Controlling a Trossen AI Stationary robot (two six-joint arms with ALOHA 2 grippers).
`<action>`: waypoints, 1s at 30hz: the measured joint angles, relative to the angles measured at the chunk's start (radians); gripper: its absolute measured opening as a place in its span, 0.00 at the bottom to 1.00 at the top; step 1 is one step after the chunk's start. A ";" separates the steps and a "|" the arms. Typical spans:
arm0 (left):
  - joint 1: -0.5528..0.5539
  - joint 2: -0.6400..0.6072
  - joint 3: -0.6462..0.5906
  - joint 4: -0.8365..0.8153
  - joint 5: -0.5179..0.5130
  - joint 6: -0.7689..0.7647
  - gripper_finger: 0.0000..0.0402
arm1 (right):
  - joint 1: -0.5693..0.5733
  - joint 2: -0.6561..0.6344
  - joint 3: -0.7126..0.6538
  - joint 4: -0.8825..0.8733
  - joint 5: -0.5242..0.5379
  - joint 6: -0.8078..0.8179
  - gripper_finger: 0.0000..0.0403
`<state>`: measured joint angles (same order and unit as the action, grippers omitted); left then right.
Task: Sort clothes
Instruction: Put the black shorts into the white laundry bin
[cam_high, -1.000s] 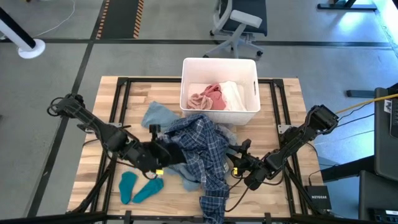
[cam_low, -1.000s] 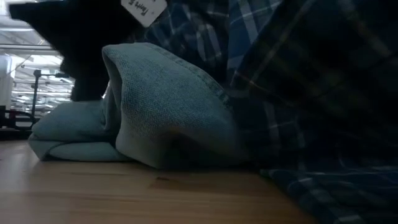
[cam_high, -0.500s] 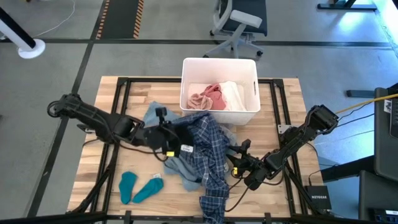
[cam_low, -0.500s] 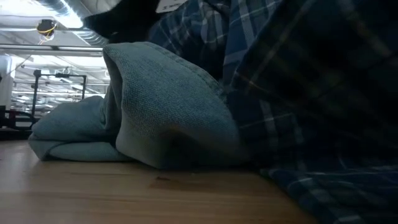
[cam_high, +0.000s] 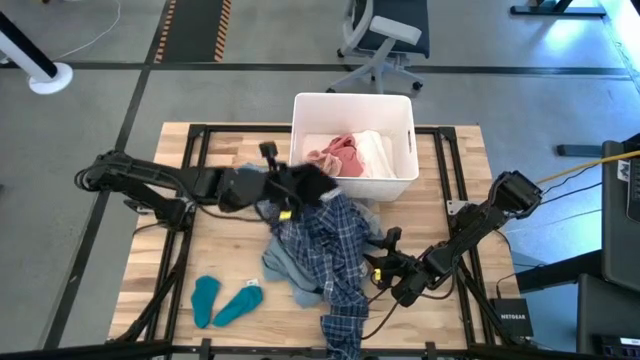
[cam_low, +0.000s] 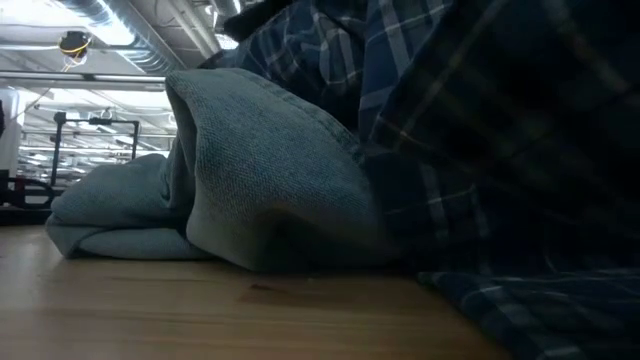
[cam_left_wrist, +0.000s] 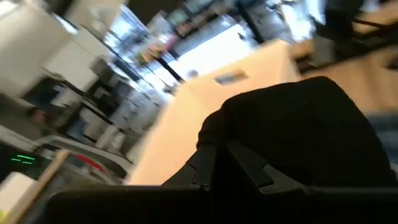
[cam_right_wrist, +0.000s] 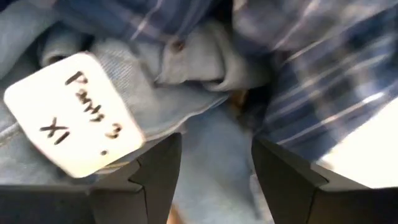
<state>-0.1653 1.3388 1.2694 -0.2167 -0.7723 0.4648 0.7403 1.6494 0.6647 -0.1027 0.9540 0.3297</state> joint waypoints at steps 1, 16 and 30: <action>0.016 0.000 0.000 0.047 -0.001 0.043 0.04 | 0.000 0.015 0.000 0.009 -0.009 0.011 0.53; 0.363 0.030 0.000 0.395 0.296 0.027 0.04 | -0.002 0.157 0.001 0.168 -0.103 0.051 0.53; 0.452 0.040 0.000 0.113 0.411 -0.332 0.13 | -0.001 0.158 0.008 0.165 -0.064 -0.008 0.53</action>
<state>0.2866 1.3786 1.2694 -0.1033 -0.3617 0.1332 0.7391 1.8076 0.6723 0.0620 0.8903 0.3215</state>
